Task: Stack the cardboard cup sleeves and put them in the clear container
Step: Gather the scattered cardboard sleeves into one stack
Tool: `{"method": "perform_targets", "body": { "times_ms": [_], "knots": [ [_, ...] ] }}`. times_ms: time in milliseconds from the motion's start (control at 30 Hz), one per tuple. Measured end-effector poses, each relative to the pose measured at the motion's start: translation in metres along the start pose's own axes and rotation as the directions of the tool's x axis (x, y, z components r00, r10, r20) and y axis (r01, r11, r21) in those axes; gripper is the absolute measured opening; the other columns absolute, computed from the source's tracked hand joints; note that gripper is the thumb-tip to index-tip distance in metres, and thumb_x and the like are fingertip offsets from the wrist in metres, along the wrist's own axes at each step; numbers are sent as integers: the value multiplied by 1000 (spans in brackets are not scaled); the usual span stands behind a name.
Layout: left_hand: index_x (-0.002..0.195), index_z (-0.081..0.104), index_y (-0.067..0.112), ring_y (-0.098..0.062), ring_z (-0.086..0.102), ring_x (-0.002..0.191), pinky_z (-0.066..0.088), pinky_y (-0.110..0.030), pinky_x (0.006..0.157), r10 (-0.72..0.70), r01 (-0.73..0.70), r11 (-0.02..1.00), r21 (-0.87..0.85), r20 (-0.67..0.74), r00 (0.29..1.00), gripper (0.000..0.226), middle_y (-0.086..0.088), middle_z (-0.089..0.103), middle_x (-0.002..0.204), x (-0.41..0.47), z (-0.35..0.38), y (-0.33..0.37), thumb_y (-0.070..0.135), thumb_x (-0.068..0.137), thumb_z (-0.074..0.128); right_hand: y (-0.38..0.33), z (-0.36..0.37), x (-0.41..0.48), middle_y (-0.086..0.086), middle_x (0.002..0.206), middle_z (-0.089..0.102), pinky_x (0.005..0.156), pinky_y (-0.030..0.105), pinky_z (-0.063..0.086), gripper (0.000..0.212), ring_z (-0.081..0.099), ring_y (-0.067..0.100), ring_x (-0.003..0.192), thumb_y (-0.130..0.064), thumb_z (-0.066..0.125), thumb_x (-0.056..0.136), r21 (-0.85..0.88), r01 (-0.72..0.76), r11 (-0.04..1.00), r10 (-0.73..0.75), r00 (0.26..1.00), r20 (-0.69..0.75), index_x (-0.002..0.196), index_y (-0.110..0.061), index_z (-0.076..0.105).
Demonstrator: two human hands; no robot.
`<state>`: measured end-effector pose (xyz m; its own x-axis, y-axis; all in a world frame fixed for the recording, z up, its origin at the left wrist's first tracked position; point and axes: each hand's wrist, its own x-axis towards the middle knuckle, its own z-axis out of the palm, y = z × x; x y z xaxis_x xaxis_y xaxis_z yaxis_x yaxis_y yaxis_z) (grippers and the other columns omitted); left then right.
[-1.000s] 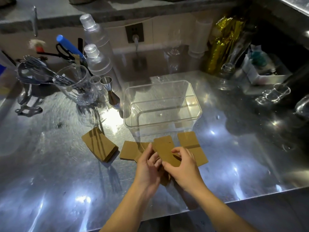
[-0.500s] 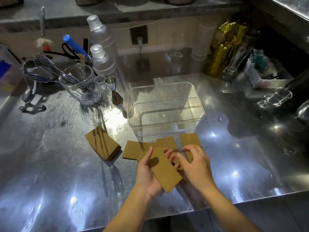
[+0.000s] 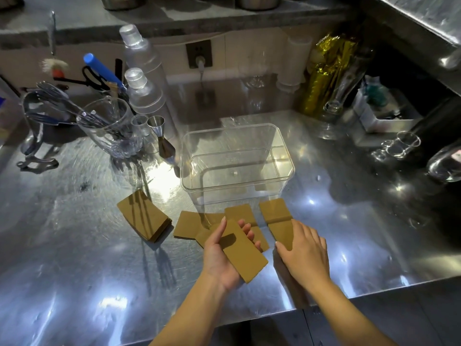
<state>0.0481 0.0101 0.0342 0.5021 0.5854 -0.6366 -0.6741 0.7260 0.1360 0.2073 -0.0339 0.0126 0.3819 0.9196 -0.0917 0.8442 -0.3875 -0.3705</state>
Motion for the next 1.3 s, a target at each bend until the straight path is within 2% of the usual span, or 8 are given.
{"method": "perform_targets", "body": {
  "times_ms": [267,367,533,667,833,900,1000,1300],
  "knots": [
    [97,66,6,-26,67,79,54,-41,78,-19,19,1000,2,39,999,44,-14,70,90,4,6,-2,41,71,69,-24,-29,-15,1,121,54,99,42,41,46,47,19,114,-26,66,77,551,0,835,-56,995,85,120,-19,54],
    [96,70,1,-35,68,86,56,-49,75,-66,68,997,-21,112,992,50,-20,71,92,4,6,-3,45,72,70,-37,-30,-25,-5,124,53,102,36,39,44,44,14,116,-26,66,77,564,87,821,-178,978,110,120,-21,56],
    [97,70,0,-25,65,91,53,-39,87,58,-59,998,6,88,994,62,-16,71,93,5,4,-2,41,54,83,-45,-23,-31,-9,130,46,102,22,28,46,35,4,115,-33,63,79,507,187,842,-287,950,125,123,-27,53],
    [101,67,2,-23,65,83,56,-35,79,108,-108,994,-5,63,992,61,-13,70,85,3,3,0,27,49,87,-44,-18,-31,-17,123,42,94,8,20,43,31,-2,110,-40,61,79,456,288,842,-384,914,133,120,-32,55],
    [90,64,5,-19,58,69,49,-31,73,146,-146,989,-2,-17,989,23,-9,62,72,-3,0,10,21,73,65,-45,-13,-22,-12,111,56,95,31,42,24,52,9,106,-34,61,82,611,123,782,-232,967,102,102,-21,67],
    [87,64,7,-17,55,64,47,-32,68,193,-193,981,-6,-46,980,20,-7,59,72,-7,-3,17,23,76,63,-43,-8,-14,0,112,59,96,39,41,26,52,20,106,-30,60,83,507,68,859,-127,988,84,106,-16,62],
    [88,61,8,-16,52,65,43,-32,69,257,-261,964,-41,-84,963,20,-6,55,75,-12,-9,30,25,77,62,-38,3,-9,0,128,49,101,33,28,42,40,20,120,-40,55,84,260,71,963,-113,982,153,120,-18,50],
    [91,63,8,-16,56,67,45,-33,73,312,-322,944,-68,-120,942,20,-4,60,76,-17,-22,42,23,79,62,-62,19,4,8,124,49,91,37,28,82,41,27,114,-70,54,67,-10,0,1000,1,993,121,126,-15,37]
  ]
}}
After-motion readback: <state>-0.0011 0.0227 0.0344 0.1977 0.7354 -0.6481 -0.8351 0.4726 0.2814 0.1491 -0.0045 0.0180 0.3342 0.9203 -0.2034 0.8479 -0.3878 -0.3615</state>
